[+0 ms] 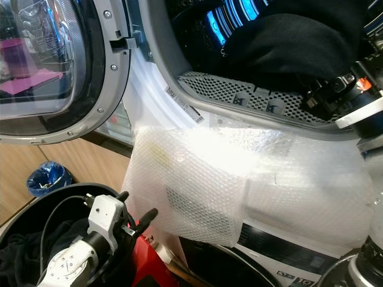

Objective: Clothes washing

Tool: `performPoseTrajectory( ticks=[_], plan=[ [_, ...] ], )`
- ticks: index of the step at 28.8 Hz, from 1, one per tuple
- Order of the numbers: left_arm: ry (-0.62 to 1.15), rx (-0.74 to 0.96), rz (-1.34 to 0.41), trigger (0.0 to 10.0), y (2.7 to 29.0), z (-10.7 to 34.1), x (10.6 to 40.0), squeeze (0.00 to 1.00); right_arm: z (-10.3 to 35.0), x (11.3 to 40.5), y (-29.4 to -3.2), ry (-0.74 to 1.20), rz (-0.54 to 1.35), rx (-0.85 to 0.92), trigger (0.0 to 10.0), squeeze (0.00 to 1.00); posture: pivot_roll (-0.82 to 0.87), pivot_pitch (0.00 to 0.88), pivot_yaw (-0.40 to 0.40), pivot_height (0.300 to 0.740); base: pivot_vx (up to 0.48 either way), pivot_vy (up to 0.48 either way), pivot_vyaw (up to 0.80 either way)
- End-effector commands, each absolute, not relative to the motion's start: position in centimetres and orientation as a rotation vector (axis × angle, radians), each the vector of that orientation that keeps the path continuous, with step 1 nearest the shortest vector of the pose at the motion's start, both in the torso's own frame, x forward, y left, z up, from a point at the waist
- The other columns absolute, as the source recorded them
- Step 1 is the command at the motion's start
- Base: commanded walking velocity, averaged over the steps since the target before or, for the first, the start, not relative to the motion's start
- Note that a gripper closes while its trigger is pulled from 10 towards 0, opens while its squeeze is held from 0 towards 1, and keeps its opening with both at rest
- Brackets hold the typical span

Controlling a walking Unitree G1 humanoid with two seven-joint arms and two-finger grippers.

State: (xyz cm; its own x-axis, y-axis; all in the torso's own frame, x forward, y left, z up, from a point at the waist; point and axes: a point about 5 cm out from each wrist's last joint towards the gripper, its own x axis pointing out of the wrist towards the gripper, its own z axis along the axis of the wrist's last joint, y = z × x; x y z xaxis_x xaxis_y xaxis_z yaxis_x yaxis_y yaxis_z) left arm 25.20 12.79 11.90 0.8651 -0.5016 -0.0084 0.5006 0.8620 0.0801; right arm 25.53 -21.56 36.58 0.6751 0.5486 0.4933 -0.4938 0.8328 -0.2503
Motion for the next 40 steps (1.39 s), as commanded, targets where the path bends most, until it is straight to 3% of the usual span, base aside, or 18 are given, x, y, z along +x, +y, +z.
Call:
performPoseTrajectory(
  ticks=[1,3,8,9,10,13,15,17,20,22,26,32,33,40],
  plan=[
    [-0.039,0.105,-0.615,10.0,12.1,13.3,25.2,0.00,37.2,24.3,-20.9,-0.645,0.649,-0.136,10.0,0.00,-0.04,0.091,0.046,0.740,0.000,0.000,0.00],
    [-0.052,0.187,-0.815,10.0,10.9,15.2,25.0,0.00,35.9,24.8,-21.0,-0.574,0.643,-0.181,10.0,0.00,-0.04,0.090,0.044,0.740,0.000,0.000,0.00],
    [-0.092,0.371,-1.118,10.0,9.5,17.7,24.4,0.00,32.7,26.3,-21.1,-0.409,0.624,-0.278,10.0,0.00,-0.02,0.086,0.040,0.740,0.000,0.000,0.00],
    [-0.107,0.426,-1.155,10.0,9.3,18.1,24.4,0.15,32.1,26.5,-21.1,-0.383,0.626,-0.292,10.0,0.00,-0.02,0.086,0.040,0.740,0.000,0.000,0.00],
    [-0.190,0.579,-1.212,10.0,8.5,19.2,24.6,1.00,30.8,27.0,-21.0,-0.335,0.630,-0.306,10.0,0.00,-0.01,0.081,0.042,0.740,0.000,0.000,0.00],
    [-0.327,0.748,-1.287,10.0,7.2,20.6,24.2,1.00,30.2,27.2,-20.9,-0.333,0.629,-0.284,10.0,0.00,-0.01,0.074,0.043,0.740,0.000,0.000,0.00],
    [-0.531,0.913,-1.248,10.0,6.3,21.6,24.5,1.00,30.2,27.3,-20.7,-0.344,0.634,-0.277,10.0,0.00,-0.01,0.065,0.047,0.740,0.000,0.000,0.00],
    [-0.701,0.935,-1.176,10.0,5.6,22.9,25.0,1.00,30.2,27.4,-20.5,-0.354,0.639,-0.280,10.0,0.00,-0.02,0.057,0.051,0.740,0.000,0.000,0.00],
    [-0.756,0.914,-1.196,10.0,5.1,23.2,25.1,1.00,30.1,27.4,-20.3,-0.366,0.643,-0.282,10.0,0.00,-0.02,0.050,0.050,0.740,0.000,0.000,0.00],
    [-0.811,1.000,-1.195,10.0,4.8,23.2,25.1,1.00,30.2,27.5,-20.3,-0.367,0.638,-0.282,10.0,0.00,-0.03,0.043,0.051,0.740,0.000,0.000,0.00],
    [-0.895,1.241,-1.120,10.0,4.7,23.6,27.3,1.00,30.5,27.5,-20.3,-0.390,0.625,-0.272,10.0,0.00,-0.04,0.037,0.055,0.740,0.000,0.000,0.00],
    [-0.942,1.315,-0.993,10.0,4.9,24.2,30.5,1.00,30.5,27.5,-20.1,-0.409,0.617,-0.252,10.0,0.00,-0.04,0.044,0.056,0.740,0.000,0.000,0.00],
    [-0.953,1.299,-0.950,10.0,4.9,24.7,30.9,0.00,30.5,27.4,-20.0,-0.411,0.621,-0.244,10.0,0.00,-0.04,0.045,0.056,0.740,0.000,0.000,0.00],
    [-1.157,1.233,-0.702,10.0,4.3,27.8,32.0,0.00,30.2,27.4,-19.6,-0.410,0.623,-0.217,10.0,0.00,-0.04,0.052,0.053,0.740,0.000,0.000,0.00]
  ],
)
